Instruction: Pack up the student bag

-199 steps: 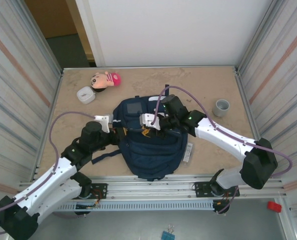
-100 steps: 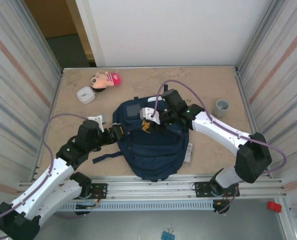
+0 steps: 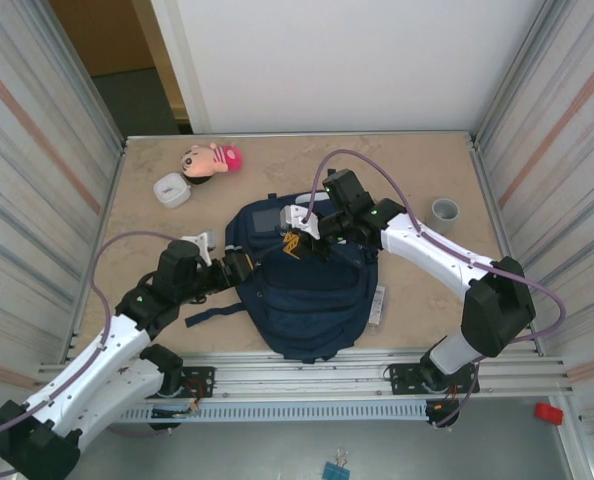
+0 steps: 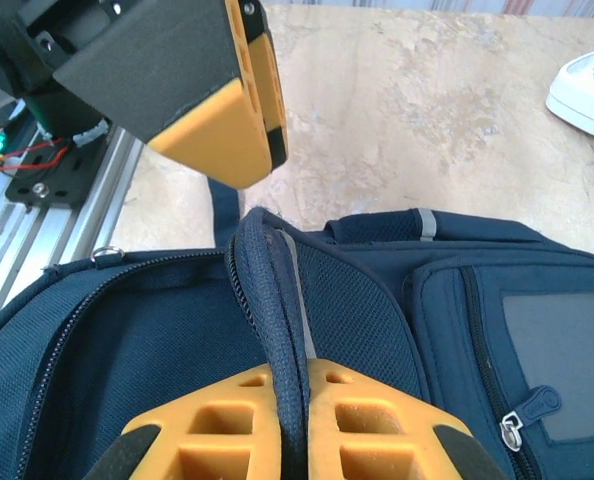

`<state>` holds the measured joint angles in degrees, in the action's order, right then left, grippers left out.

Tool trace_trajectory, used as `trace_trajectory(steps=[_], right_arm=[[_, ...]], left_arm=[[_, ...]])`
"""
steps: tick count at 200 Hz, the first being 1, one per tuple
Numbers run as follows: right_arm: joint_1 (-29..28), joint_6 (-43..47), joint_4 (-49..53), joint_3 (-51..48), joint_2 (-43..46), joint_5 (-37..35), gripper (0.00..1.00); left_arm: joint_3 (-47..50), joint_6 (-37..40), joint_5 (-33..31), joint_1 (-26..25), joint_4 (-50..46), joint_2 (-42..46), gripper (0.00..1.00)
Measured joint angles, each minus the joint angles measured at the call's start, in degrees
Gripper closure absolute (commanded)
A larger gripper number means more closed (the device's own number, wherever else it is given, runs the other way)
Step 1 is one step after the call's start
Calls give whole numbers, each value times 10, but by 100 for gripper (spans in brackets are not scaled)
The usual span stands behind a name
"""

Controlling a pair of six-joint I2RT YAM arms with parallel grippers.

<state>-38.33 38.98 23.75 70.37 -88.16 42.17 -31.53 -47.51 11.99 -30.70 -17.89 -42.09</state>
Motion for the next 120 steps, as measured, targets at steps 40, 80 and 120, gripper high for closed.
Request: trace_trajectory(steps=[40, 80, 120], right_arm=[[-9, -12, 1, 2, 0, -2, 100], [-12, -28, 4, 18, -3, -17, 100], [-12, -40, 3, 23, -7, -17, 100]], left_arm=[[24, -22, 35, -1, 44, -22, 37], [24, -24, 50, -33, 75, -42, 37], [31, -25, 35, -47, 80, -57, 41]])
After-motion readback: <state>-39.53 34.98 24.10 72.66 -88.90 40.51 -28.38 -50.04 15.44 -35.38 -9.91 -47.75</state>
